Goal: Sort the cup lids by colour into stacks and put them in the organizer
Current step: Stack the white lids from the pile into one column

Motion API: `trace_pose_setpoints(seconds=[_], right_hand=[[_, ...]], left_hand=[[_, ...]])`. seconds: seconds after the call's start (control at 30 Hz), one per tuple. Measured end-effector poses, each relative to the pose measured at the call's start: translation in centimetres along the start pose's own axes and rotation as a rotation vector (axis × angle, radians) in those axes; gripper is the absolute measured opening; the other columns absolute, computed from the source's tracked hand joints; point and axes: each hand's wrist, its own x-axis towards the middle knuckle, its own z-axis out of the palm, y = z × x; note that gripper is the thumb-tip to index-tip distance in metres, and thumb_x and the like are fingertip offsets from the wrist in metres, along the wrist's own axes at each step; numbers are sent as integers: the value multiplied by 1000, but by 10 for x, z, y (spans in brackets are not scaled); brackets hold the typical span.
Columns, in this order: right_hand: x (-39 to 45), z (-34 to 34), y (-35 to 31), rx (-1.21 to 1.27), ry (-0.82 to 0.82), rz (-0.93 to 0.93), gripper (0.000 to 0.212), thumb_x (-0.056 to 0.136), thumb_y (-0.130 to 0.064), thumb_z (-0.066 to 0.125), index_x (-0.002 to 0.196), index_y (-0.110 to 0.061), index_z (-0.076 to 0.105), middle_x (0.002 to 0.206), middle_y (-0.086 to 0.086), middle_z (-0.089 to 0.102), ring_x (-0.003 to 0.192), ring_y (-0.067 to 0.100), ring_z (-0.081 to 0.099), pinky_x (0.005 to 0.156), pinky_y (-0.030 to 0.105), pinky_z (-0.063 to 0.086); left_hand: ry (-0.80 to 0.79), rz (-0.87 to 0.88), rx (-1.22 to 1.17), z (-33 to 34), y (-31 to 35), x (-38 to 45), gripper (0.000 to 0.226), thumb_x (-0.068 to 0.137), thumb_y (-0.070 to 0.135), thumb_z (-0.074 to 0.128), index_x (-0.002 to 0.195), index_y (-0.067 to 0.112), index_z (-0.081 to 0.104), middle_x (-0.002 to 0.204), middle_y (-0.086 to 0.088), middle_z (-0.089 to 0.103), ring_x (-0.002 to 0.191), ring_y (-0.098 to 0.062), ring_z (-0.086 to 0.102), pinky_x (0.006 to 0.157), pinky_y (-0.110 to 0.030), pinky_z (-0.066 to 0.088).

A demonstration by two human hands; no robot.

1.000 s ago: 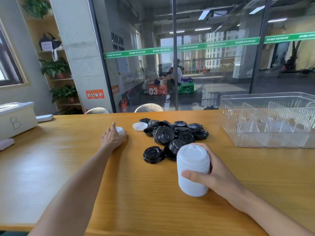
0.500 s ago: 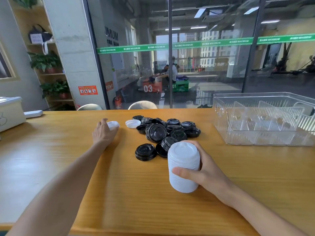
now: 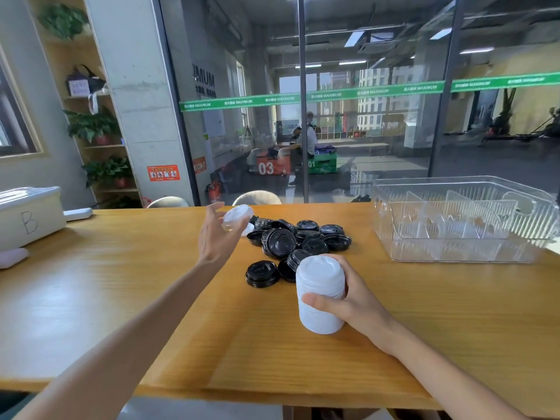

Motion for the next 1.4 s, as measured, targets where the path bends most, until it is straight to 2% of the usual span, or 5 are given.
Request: trace_pose_setpoints(seconds=[0.27, 0.4, 0.77, 1.23, 1.4], right_hand=[[-8, 3, -6, 5, 17, -10, 81, 68, -46, 99, 136, -43, 55, 127, -17, 71, 117, 7, 69, 91, 26, 56], [-10, 1, -8, -13, 70, -11, 88, 63, -57, 99, 138, -49, 53, 133, -19, 65, 126, 3, 62, 100, 30, 53], [-25, -2, -8, -43, 86, 23, 90, 62, -65, 97, 137, -54, 49, 134, -21, 62, 108, -11, 65, 80, 16, 57], [-23, -4, -1, -24, 112, 36, 96, 55, -71, 98, 137, -57, 49, 131, -20, 64, 108, -10, 66, 80, 17, 58], [-23, -4, -3, -25, 109, 37, 83, 63, -62, 98, 133, -53, 54, 127, -25, 66, 111, -8, 65, 82, 15, 57]], left_hand=[[-135, 134, -184, 13, 68, -82, 72, 80, 68, 82, 137, 45, 46, 122, 26, 65, 114, 10, 63, 93, -24, 56], [-186, 154, -219, 20, 82, -118, 70, 85, 63, 84, 141, 41, 48, 129, 19, 67, 119, 6, 63, 95, -24, 55], [-212, 139, -218, 24, 94, -169, 68, 83, 65, 82, 141, 44, 52, 133, 26, 64, 127, 1, 59, 95, -23, 49], [-259, 148, -195, 32, 90, -183, 65, 84, 60, 86, 139, 42, 57, 133, 24, 64, 131, -3, 57, 110, -34, 49], [-274, 196, -151, 31, 92, -180, 59, 86, 58, 84, 138, 44, 60, 135, 27, 61, 134, -1, 52, 112, -34, 47]])
